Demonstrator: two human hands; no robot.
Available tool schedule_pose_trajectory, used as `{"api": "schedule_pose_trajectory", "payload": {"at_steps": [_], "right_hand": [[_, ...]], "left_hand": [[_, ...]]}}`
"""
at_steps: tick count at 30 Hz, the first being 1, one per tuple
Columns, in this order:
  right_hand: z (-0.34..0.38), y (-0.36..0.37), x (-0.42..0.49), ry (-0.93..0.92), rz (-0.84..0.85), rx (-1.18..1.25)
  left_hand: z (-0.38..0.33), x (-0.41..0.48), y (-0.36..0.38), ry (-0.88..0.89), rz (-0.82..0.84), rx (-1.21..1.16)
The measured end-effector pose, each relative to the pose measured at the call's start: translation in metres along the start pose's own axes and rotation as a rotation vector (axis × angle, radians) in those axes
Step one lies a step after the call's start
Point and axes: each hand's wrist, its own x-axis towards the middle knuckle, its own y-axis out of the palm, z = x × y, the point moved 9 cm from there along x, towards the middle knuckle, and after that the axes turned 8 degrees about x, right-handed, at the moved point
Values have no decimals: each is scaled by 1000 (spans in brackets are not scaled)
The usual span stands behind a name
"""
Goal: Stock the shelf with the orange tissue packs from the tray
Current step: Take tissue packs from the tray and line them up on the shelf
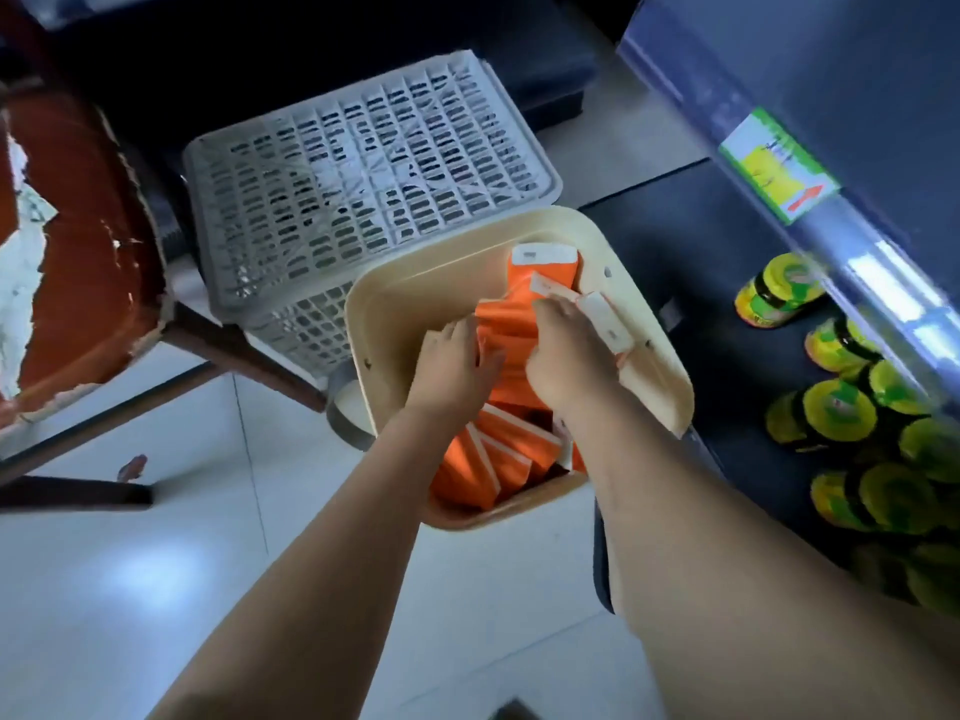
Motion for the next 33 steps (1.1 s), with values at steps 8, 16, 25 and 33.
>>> {"api": "schedule_pose_trajectory", "payload": {"at_steps": [8,16,25,33], "right_hand": [[-24,21,32,101,-70,-82],[-27,17,30,132,-109,203],[-21,-93,-16,54,-293,544],[-8,-234,-108,-77,-417,556]], "left_hand": [[50,35,57,-172,103,-253],[45,17,38,-164,91,-239],[19,-17,-21,-71,-9,-638],[-63,-59,-121,147,-34,-883]]}}
